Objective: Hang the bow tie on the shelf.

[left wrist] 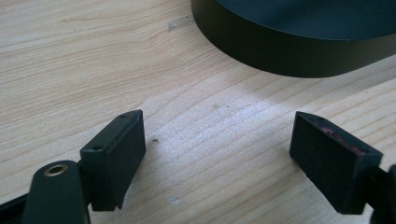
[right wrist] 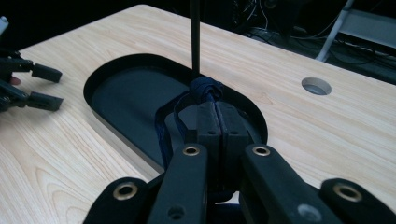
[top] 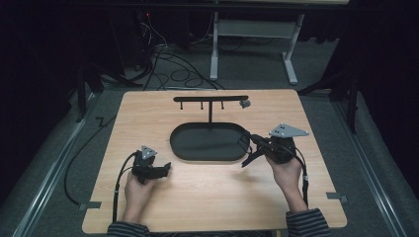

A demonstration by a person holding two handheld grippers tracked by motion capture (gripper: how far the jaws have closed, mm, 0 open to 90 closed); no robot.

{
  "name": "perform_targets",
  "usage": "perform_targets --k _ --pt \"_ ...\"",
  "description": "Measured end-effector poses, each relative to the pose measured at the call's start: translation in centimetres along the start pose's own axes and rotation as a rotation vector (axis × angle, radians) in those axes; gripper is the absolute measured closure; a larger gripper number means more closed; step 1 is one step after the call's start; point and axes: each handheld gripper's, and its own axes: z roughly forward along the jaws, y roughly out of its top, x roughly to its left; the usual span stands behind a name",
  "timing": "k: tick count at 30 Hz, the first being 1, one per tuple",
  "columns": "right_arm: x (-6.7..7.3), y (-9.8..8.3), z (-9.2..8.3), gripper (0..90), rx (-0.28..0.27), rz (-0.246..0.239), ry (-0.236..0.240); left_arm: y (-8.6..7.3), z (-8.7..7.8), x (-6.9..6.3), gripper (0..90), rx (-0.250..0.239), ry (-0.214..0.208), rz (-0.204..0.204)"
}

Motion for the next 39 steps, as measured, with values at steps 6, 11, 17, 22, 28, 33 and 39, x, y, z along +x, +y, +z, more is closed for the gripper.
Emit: perform_targets --k 6,11,17,22,28,33,39 --pt "-0.2 0.4 0.1 90.0 -0.004 -0.001 0.003 0.0 0.0 0.0 18.8 0.000 -0.001 -0.002" --pt "-0.3 0.6 0.0 90.0 -0.011 -0.004 -0.002 0.0 0.0 0.0 18.8 0.000 0.000 0.000" --pt "-0.4 1.3 0.1 90.0 -0.018 -0.011 -0.003 0.0 0.0 0.0 18.8 0.002 -0.001 0.000" --pt "-0.6 1.8 0.1 90.0 -0.024 -0.009 -0.006 0.0 0.0 0.0 18.8 -0.001 0.000 -0.002" --pt "-0.8 2.4 0.3 90.0 -0.037 -0.015 -0.006 0.0 0.0 0.0 18.8 0.000 0.000 0.000" --pt "-1.0 2.9 0.4 90.0 -0.048 -0.005 -0.006 0.0 0.0 0.0 18.8 0.001 0.001 0.000" --pt "-1.3 3.7 0.8 90.0 -0.047 -0.013 -0.015 0.0 0.0 0.0 18.8 0.000 0.000 0.000"
